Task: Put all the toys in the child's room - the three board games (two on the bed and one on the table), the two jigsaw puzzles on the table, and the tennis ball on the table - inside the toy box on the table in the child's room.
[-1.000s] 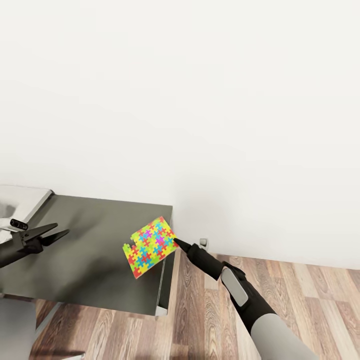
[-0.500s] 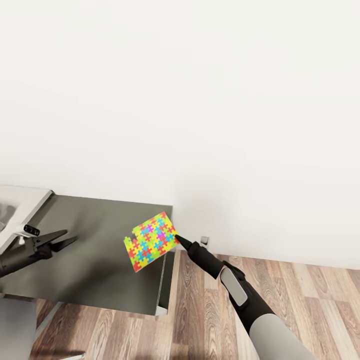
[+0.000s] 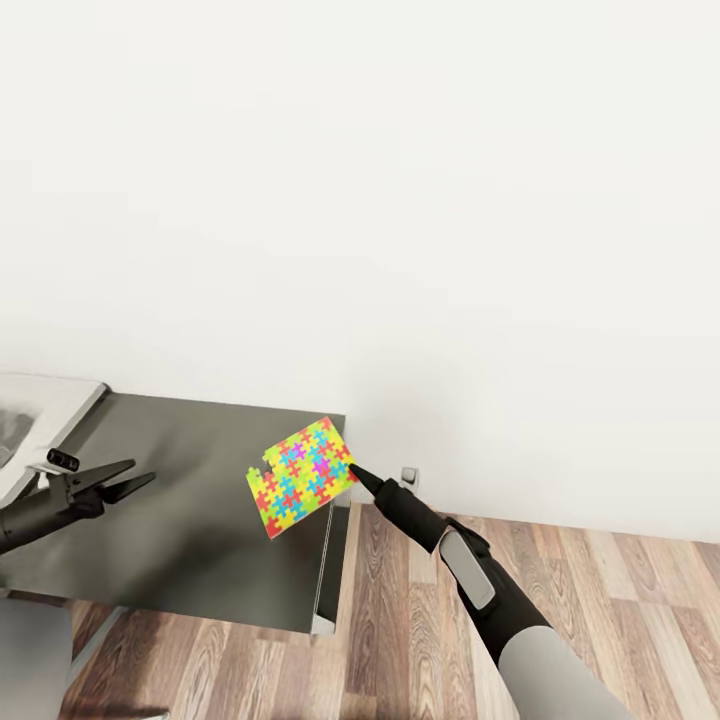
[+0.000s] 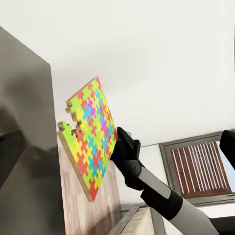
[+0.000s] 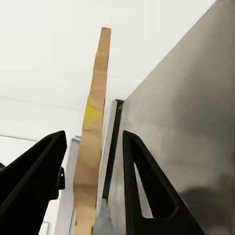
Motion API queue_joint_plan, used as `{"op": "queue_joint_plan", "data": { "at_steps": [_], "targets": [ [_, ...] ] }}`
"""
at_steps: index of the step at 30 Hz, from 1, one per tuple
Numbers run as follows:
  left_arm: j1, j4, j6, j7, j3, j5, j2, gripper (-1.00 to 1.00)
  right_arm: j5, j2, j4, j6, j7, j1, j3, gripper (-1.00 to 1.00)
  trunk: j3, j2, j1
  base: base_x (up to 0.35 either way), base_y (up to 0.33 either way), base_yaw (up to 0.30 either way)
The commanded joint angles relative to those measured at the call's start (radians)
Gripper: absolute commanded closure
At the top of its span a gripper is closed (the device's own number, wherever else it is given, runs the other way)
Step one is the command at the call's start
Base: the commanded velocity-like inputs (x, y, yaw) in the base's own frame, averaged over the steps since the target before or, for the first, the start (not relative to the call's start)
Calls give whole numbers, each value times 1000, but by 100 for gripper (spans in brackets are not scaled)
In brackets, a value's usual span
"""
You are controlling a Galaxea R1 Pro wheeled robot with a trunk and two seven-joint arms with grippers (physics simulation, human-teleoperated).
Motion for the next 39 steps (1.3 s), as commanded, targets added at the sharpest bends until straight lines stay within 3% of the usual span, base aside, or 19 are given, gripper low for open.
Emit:
{"op": "queue_joint_plan", "data": {
  "at_steps": [1, 13, 39],
  "targets": [
    [0, -4, 11, -4, 0, -1, 0, -100, -10, 0, -1, 9, 0, 0, 1, 100, 1, -1, 0, 0, 0, 0],
    [1, -56, 16, -4, 0, -1, 9, -100, -9, -1, -5, 8, 1, 0, 1, 100, 21, -1, 0, 0, 0, 0],
    [4, -59, 14, -4, 21, 5, 10, -100, -8, 0, -5, -10, 1, 0, 2, 100, 63, -1, 0, 0, 0, 0]
  ]
}}
